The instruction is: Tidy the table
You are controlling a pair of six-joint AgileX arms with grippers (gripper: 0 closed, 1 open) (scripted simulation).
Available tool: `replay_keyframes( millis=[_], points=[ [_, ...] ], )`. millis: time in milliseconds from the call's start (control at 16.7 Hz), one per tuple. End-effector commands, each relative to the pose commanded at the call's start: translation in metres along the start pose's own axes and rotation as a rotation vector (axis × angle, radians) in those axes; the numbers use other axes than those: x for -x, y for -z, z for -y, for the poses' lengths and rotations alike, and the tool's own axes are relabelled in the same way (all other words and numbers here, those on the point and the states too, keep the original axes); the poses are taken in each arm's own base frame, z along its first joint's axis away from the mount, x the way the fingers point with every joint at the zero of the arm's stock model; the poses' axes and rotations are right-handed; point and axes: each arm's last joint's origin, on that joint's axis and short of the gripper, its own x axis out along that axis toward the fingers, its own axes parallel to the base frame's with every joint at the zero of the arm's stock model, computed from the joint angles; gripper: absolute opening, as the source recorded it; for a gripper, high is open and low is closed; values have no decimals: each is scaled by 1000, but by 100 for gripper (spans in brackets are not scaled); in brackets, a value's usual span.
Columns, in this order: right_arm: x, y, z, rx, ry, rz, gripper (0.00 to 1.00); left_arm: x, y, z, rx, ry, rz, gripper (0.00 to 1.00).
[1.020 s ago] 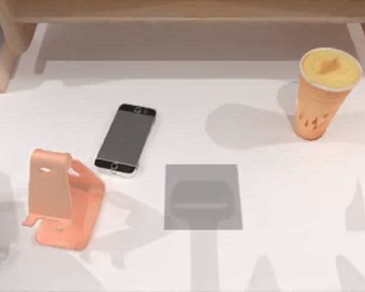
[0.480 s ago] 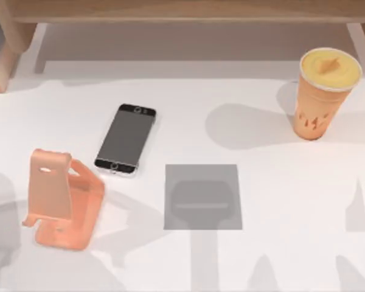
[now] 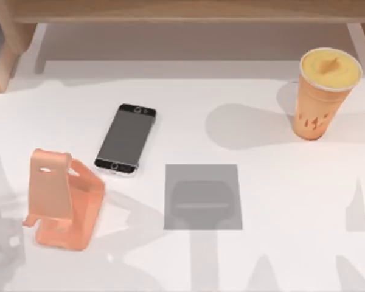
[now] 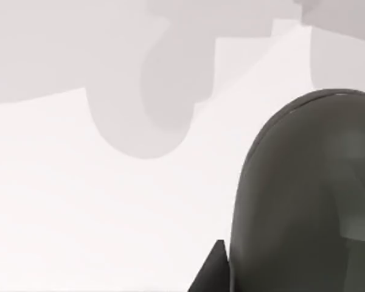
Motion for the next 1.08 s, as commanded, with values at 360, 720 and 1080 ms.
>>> replay_keyframes(
  millis=[360, 720, 1080],
  points=[
    [0, 0, 0, 0, 0, 0, 100, 14, -14, -8, -109, -53, 15, 0],
    [0, 0, 0, 0, 0, 0, 100, 69, -115, -29, -702, -254, 65, 0],
    [0, 0, 0, 0, 0, 0, 100, 49, -281, 4, -1457, -262, 76, 0]
  ],
)
